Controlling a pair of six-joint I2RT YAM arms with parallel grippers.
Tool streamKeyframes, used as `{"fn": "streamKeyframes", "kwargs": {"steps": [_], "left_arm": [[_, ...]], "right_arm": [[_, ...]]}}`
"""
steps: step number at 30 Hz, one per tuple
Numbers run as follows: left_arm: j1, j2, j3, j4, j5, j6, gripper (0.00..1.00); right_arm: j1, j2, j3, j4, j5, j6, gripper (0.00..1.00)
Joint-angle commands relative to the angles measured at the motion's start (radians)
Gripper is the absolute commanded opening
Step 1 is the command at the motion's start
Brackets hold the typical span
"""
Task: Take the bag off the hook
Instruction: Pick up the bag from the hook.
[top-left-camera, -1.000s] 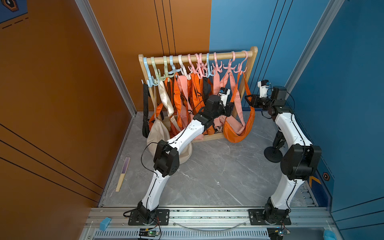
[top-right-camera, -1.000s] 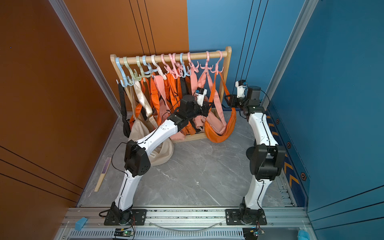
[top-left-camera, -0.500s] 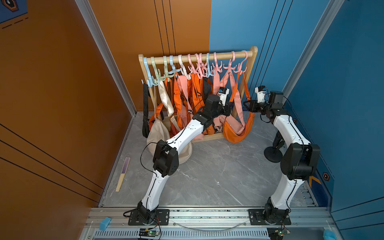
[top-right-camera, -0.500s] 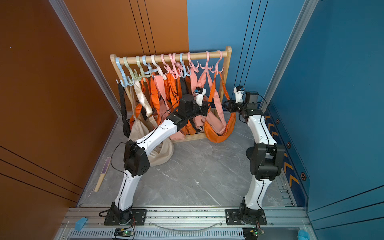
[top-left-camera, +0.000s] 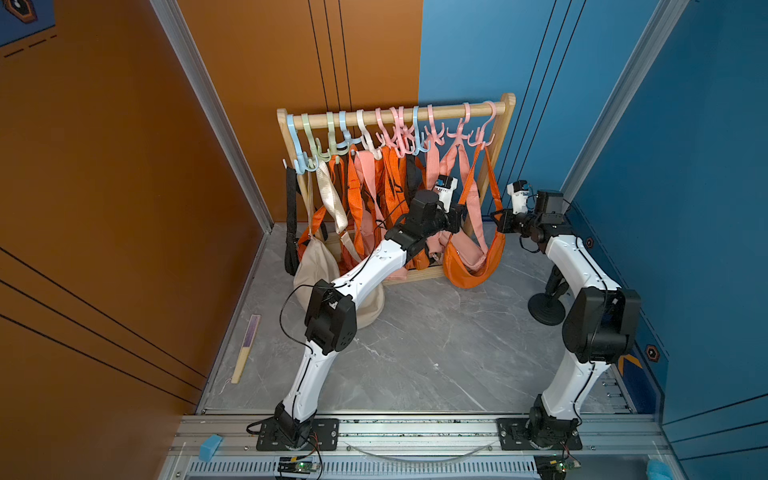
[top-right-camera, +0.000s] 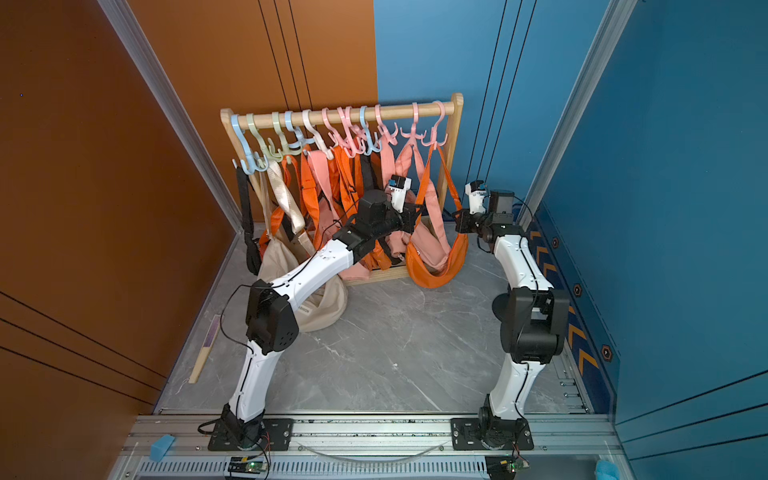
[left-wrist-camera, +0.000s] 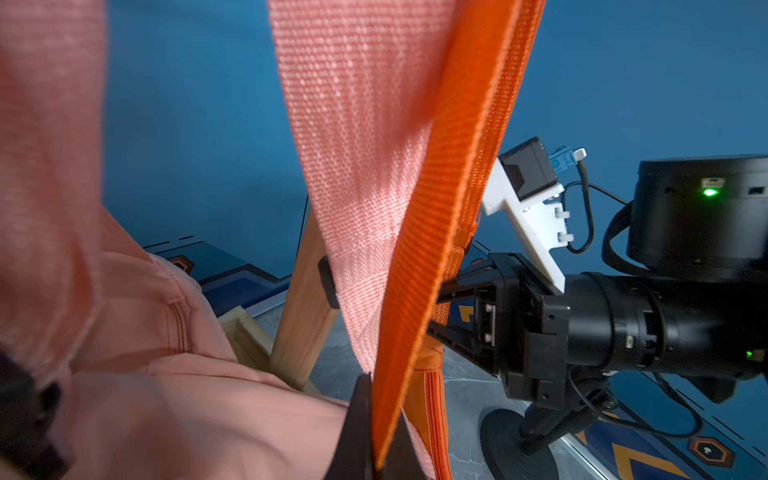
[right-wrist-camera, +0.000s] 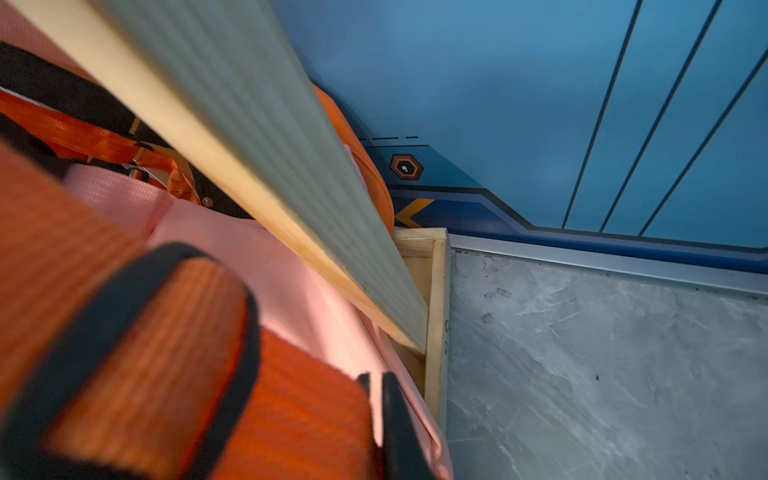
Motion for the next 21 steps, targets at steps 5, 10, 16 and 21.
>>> {"fn": "streamKeyframes", "kwargs": {"steps": [5, 10, 16, 21], "left_arm": [[0.011, -0.064, -0.029, -0.008, 0.012, -0.009, 0.0], [0.01, -0.091, -0.037, -0.009, 0.008, -0.004, 0.0], [0.008, -0.102, 0.019, -0.064, -0.014, 0.023, 0.0], [0.01, -0.102, 0.09, -0.122, -0.037, 0.039, 0.0]], "right_arm": [[0.007, -0.094, -0.026, 0.019, 0.011, -0.002, 0.0], [0.014, -0.16, -0.052, 0.037, 0.018, 0.011, 0.0], [0.019, -0.22, -0.066, 0.051, 0.004, 0.045, 0.0], [0.03, -0.244, -0.05, 0.047, 0.004, 0.063, 0.0]]}}
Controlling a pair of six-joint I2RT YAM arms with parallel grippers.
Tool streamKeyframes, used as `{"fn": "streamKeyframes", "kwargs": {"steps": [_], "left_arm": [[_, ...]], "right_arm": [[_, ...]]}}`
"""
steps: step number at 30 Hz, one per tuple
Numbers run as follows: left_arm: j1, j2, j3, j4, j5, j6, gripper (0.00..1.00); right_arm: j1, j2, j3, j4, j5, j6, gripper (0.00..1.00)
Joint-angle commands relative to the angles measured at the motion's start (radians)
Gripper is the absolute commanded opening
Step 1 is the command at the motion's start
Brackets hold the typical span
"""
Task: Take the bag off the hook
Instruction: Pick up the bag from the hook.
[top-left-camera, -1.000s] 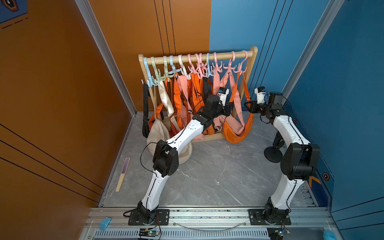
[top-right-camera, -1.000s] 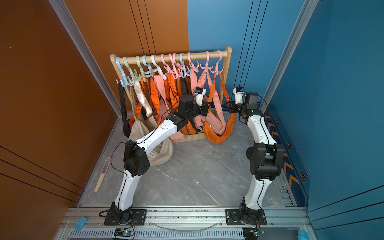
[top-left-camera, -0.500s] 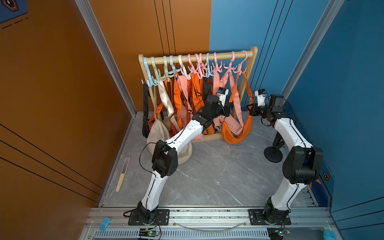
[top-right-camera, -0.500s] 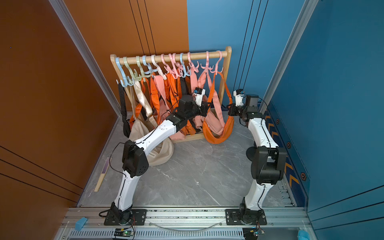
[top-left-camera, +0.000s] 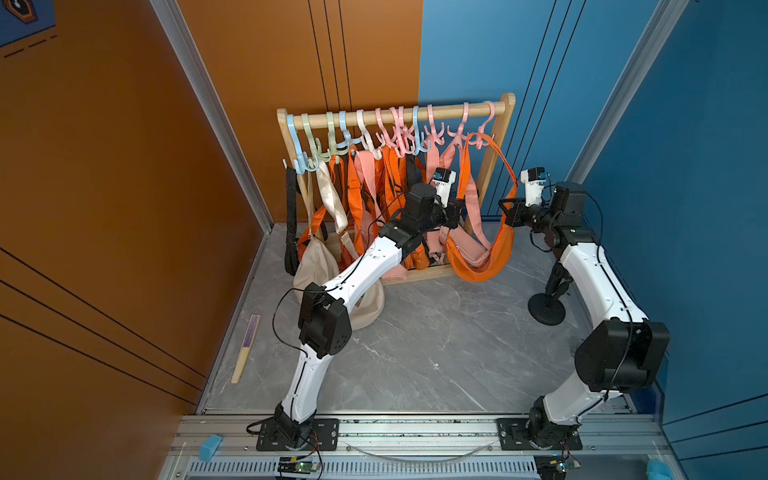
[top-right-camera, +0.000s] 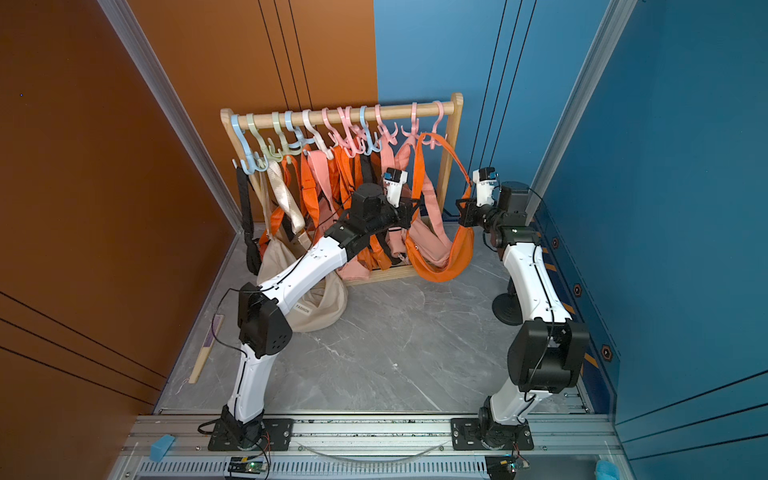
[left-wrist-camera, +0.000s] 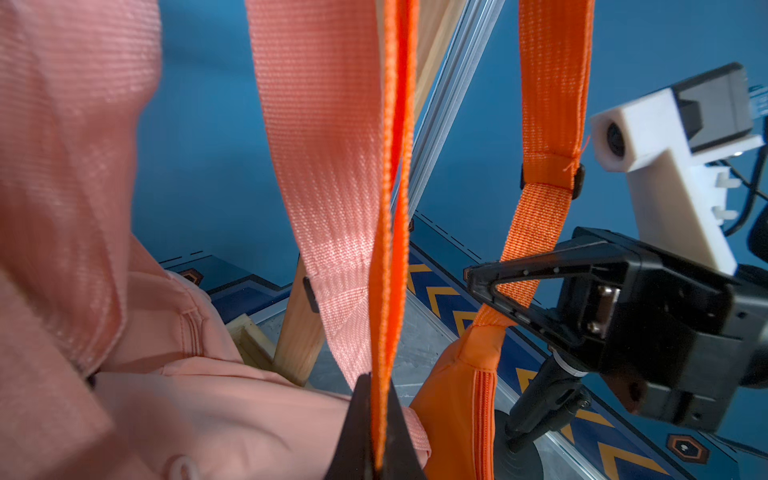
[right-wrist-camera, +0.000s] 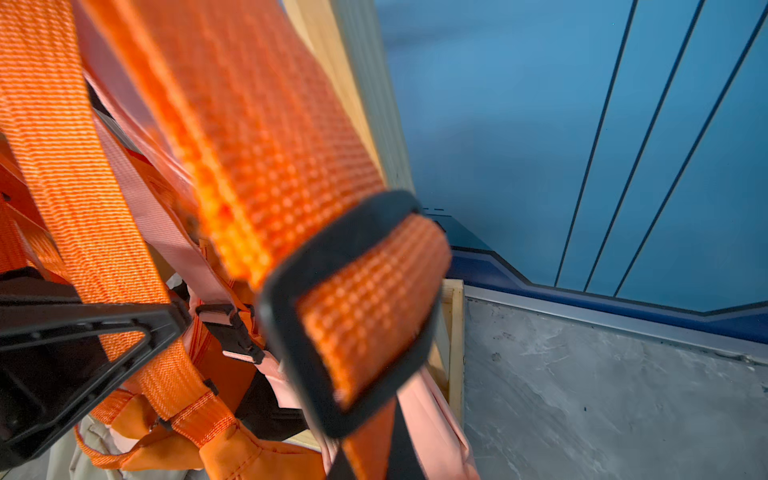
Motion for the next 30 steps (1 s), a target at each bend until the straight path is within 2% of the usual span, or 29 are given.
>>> {"fn": "streamKeyframes", "kwargs": {"steps": [1, 9, 13, 16, 25, 30], "left_arm": [[0.011, -0.042, 0.069, -0.049, -0.03, 0.026, 0.0], [0.006, -0.099, 0.066, -0.084, -0.047, 0.06, 0.0], [-0.024, -0.174, -0.005, -0.096, -0.092, 0.152, 0.0], [-0.053, -0.241, -0.083, -0.1, -0.136, 0.228, 0.0], [-0.139, -0.452, -0.343, -0.052, -0.227, 0.331, 0.0], [-0.196, -0.568, -0.506, -0.004, -0.268, 0.349, 0.0]], "right_arm": [[0.015, -0.028, 0.01, 0.022, 0.004, 0.028, 0.0], [0.036, -0.094, 0.02, -0.007, 0.019, 0.041, 0.0], [0.044, -0.14, 0.02, -0.038, 0.064, 0.069, 0.0], [0.059, -0.182, 0.016, -0.08, 0.095, 0.077, 0.0], [0.134, -0.391, -0.086, -0.177, 0.24, 0.09, 0.0], [0.158, -0.578, -0.233, -0.217, 0.333, 0.115, 0.0]]}}
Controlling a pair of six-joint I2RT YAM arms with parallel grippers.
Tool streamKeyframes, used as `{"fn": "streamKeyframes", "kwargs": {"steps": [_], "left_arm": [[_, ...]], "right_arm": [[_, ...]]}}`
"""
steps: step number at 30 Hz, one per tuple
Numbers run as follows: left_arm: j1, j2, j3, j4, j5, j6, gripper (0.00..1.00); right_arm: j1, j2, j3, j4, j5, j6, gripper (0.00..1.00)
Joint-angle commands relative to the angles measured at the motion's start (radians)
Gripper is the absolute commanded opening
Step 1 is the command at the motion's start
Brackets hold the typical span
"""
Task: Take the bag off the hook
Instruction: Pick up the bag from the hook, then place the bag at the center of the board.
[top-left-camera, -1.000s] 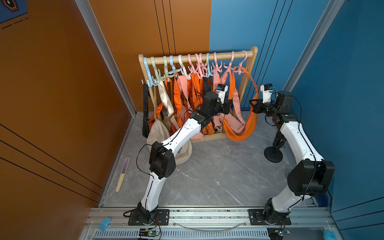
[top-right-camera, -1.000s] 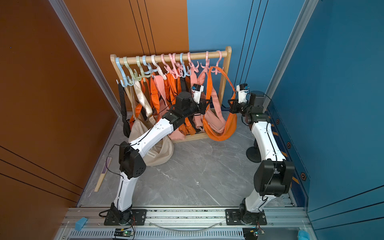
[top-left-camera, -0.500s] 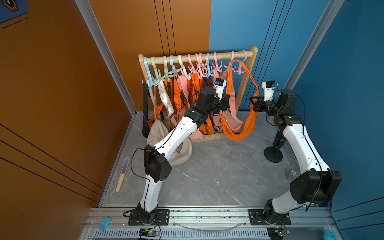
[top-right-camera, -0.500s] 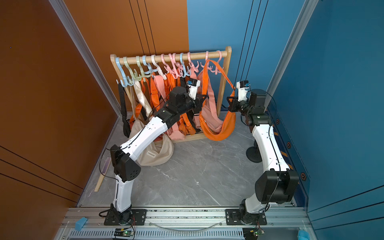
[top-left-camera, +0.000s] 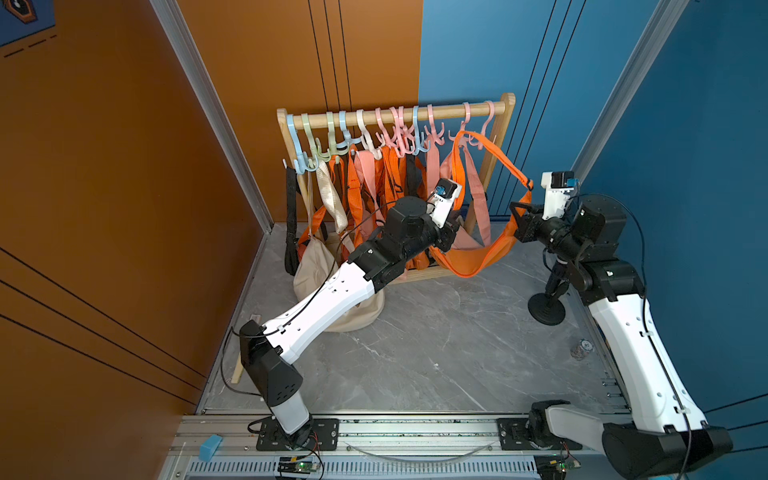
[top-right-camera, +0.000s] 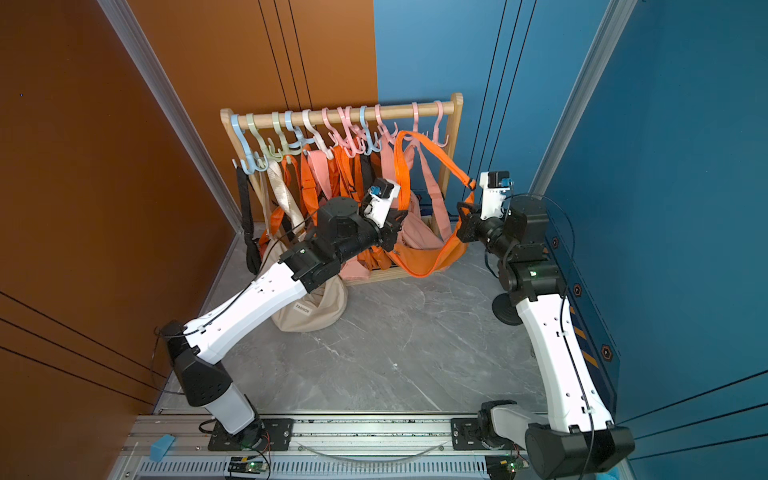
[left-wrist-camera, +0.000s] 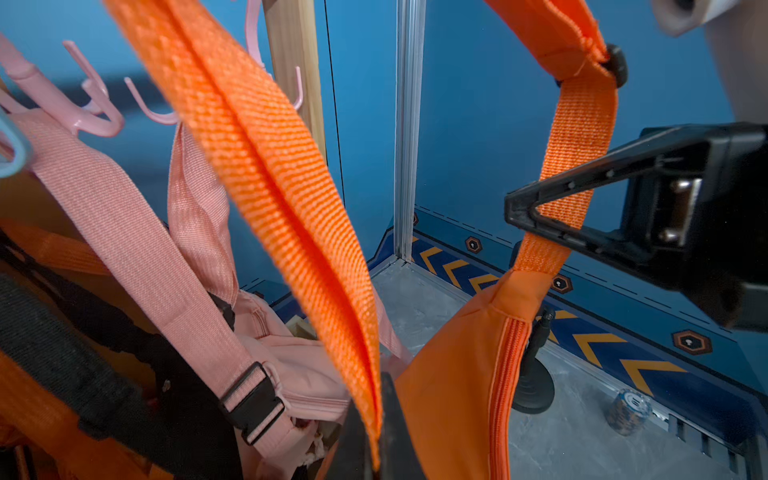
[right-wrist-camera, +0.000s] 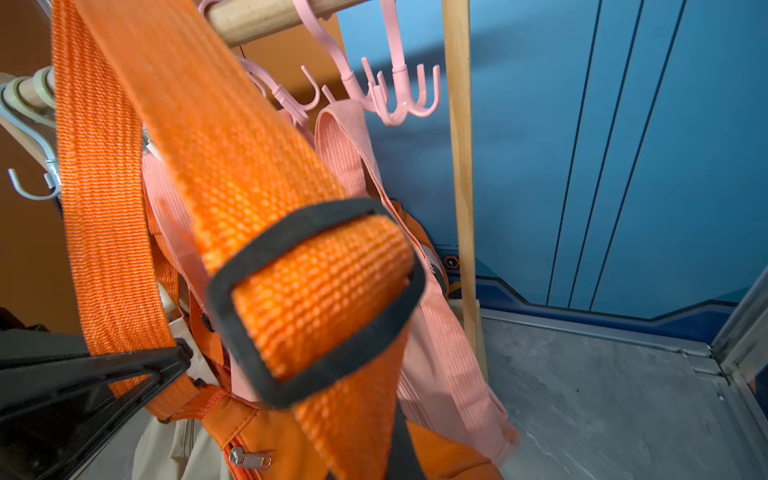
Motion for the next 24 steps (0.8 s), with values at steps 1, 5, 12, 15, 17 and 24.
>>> {"fn": "streamKeyframes", "kwargs": {"steps": [1, 5, 12, 15, 17, 24], "left_arm": [[-0.035, -0.077, -0.086, 0.057, -0.061, 0.041, 0.0], [-0.089, -0.15, -0.19, 0.09, -0.1, 0.044, 0.0], [-0.225, -0.251, -0.362, 0.166, -0.214, 0.088, 0.0], [-0.289, -0.285, -0.448, 0.208, -0.263, 0.092, 0.0], [-0.338, -0.308, -0.508, 0.23, -0.315, 0.116, 0.0], [-0.44, -0.427, -0.753, 0.305, -0.389, 0.045, 0.0]], "right_arm": [[0.008, -0.126, -0.094, -0.072, 0.107, 0.038, 0.0], [0.009, -0.275, -0.182, -0.137, 0.136, 0.066, 0.0], [0.013, -0.479, -0.278, -0.289, 0.212, 0.14, 0.0], [0.013, -0.572, -0.325, -0.344, 0.226, 0.148, 0.0], [0.026, -0.634, -0.352, -0.396, 0.282, 0.144, 0.0], [0.081, -0.779, -0.398, -0.575, 0.466, 0.14, 0.0]]}}
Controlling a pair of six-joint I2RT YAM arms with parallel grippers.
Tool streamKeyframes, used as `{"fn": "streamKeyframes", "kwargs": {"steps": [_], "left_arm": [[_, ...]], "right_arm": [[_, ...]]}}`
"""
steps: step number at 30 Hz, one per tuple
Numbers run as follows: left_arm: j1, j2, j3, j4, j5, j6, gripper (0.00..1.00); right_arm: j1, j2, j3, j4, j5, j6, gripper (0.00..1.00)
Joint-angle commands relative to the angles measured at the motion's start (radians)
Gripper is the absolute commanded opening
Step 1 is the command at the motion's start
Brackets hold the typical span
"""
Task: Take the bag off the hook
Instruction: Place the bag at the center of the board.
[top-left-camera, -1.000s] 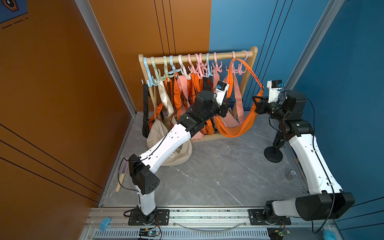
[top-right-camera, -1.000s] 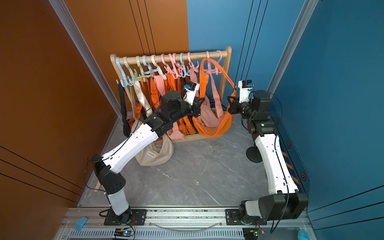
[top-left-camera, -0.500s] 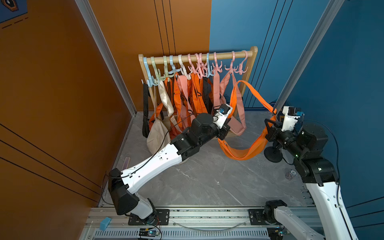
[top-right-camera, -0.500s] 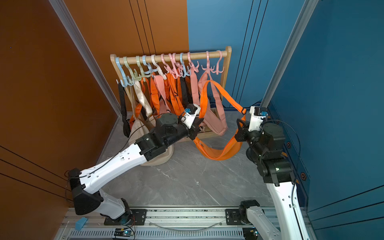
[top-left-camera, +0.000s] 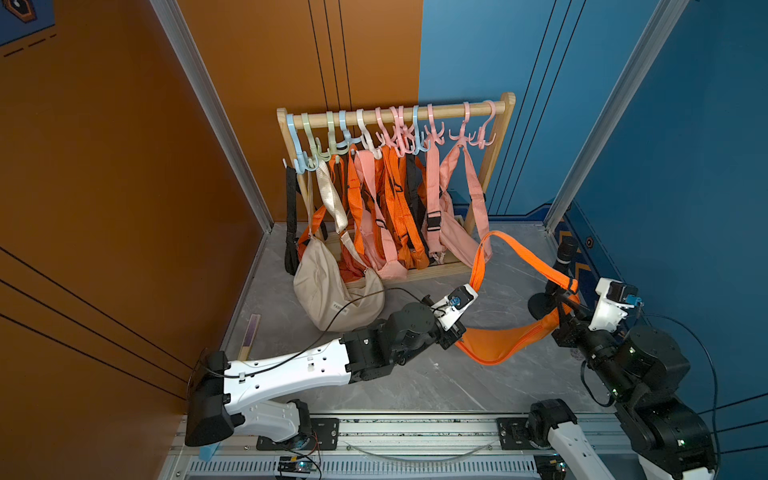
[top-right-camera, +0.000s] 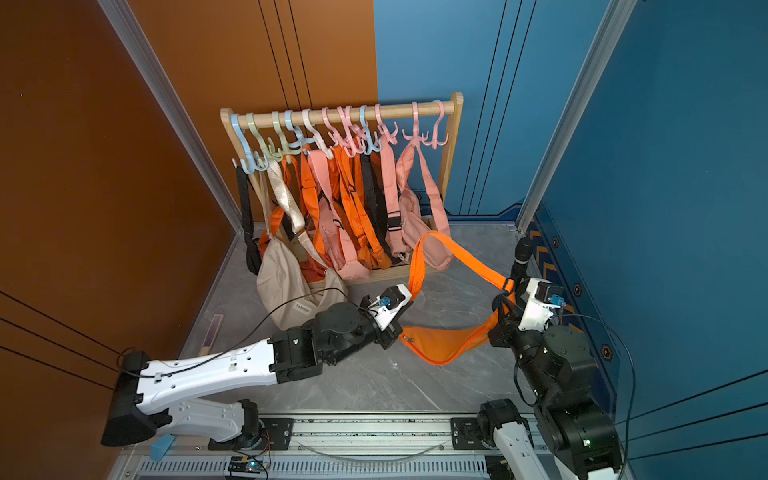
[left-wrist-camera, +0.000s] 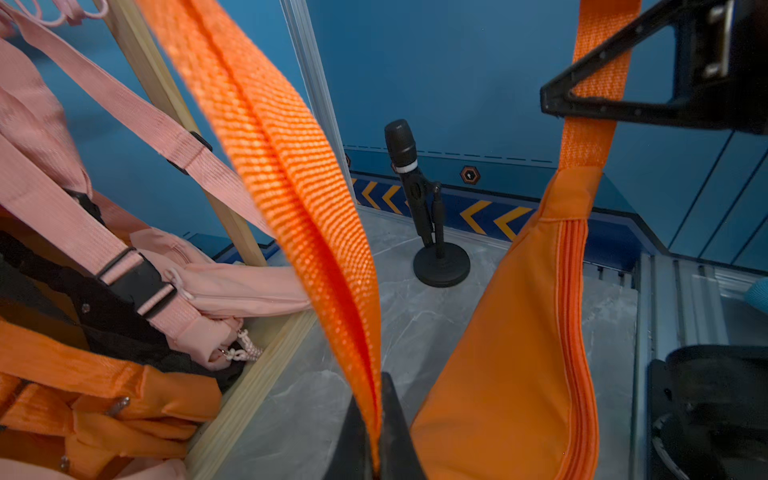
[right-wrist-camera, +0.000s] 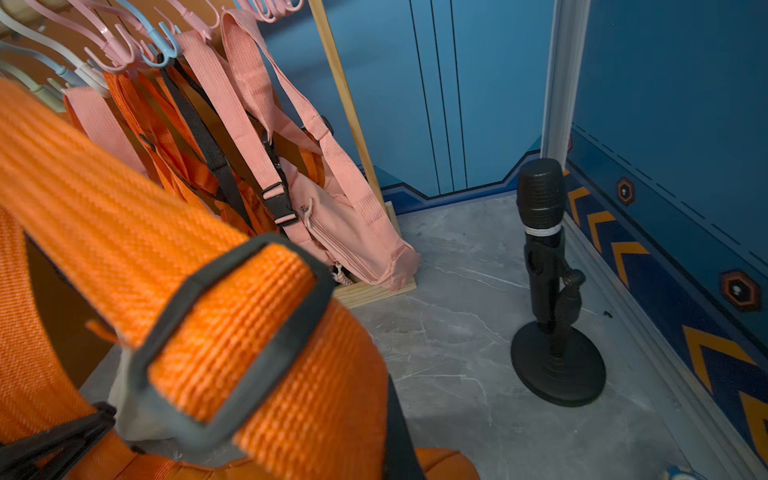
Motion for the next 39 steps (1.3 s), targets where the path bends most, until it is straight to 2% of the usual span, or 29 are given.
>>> {"fn": "streamKeyframes", "kwargs": {"steps": [1, 5, 10, 15, 20, 23, 28, 33, 39], "left_arm": [[-0.029, -0.054, -0.07, 0.073, -0.075, -0.045, 0.0], [-0.029, -0.032, -0.103, 0.095, -0.067, -0.105, 0.0], [0.1, 0.094, -0.1, 0.135, 0.101, -0.277, 0.0], [0.163, 0.256, -0.027, 0.148, 0.16, -0.303, 0.0], [0.228, 0.363, 0.031, 0.173, 0.223, -0.343, 0.0], [0.256, 0.422, 0.062, 0.174, 0.241, -0.344, 0.0], [0.311, 0.497, 0.098, 0.174, 0.281, -0.369, 0.0], [0.341, 0.574, 0.142, 0.175, 0.299, -0.371, 0.0], [0.354, 0.66, 0.198, 0.172, 0.324, -0.396, 0.0]], "right_arm": [[0.008, -0.045, -0.032, -0.131, 0.115, 0.035, 0.0], [0.009, -0.084, -0.091, -0.163, 0.169, 0.099, 0.0], [0.009, -0.073, -0.203, -0.126, 0.238, 0.192, 0.0], [0.006, -0.045, -0.282, 0.01, 0.328, 0.31, 0.0], [0.007, 0.058, -0.408, 0.158, 0.402, 0.434, 0.0], [0.003, 0.125, -0.461, 0.248, 0.457, 0.442, 0.0], [-0.005, 0.251, -0.512, 0.373, 0.451, 0.436, 0.0], [-0.014, 0.367, -0.537, 0.464, 0.509, 0.412, 0.0], [-0.077, 0.503, -0.531, 0.56, 0.498, 0.396, 0.0]]}}
